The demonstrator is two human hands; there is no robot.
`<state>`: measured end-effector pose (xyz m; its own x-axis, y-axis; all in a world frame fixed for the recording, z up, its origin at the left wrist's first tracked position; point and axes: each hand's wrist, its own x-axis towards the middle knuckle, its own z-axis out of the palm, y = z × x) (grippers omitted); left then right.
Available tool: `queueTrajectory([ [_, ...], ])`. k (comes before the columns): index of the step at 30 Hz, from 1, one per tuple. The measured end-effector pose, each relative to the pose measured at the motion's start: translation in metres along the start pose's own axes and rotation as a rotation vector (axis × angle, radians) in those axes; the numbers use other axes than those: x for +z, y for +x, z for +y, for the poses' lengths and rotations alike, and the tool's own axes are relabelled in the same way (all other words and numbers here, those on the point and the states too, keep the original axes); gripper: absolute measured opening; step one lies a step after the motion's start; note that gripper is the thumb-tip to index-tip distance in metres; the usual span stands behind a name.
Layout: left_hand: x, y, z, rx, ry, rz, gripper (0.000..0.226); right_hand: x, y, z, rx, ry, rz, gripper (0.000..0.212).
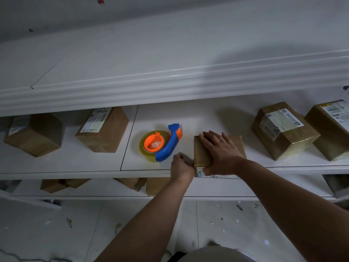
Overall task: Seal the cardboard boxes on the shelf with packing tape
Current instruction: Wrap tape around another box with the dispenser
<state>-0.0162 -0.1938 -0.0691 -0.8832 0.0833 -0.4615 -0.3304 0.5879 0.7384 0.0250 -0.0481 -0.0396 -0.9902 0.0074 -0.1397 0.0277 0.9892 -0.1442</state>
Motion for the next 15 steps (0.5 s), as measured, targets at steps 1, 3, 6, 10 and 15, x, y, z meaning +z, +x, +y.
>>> queueTrajectory([
  [1, -0.002, 0.001, -0.001, 0.076, 0.147, 0.027, 0.026, 0.001, 0.000, 0.001, -0.001, -0.002, -0.007, 0.114],
  [3, -0.011, 0.000, 0.004, 0.165, 0.164, 0.117, 0.023, -0.002, 0.001, 0.002, -0.015, 0.009, -0.027, 0.116],
  [6, -0.015, -0.015, 0.026, 0.257, -0.064, 0.111, 0.026, -0.008, -0.002, 0.003, 0.013, 0.395, 0.055, 0.099],
  [10, -0.004, -0.032, 0.037, 0.263, 0.210, -0.112, 0.026, -0.018, -0.015, 0.008, 0.255, 0.780, 0.494, 0.067],
  [15, 0.001, -0.030, 0.049, 0.253, 0.333, -0.055, 0.028, 0.010, -0.036, 0.038, 0.665, 0.862, 0.214, 0.087],
])
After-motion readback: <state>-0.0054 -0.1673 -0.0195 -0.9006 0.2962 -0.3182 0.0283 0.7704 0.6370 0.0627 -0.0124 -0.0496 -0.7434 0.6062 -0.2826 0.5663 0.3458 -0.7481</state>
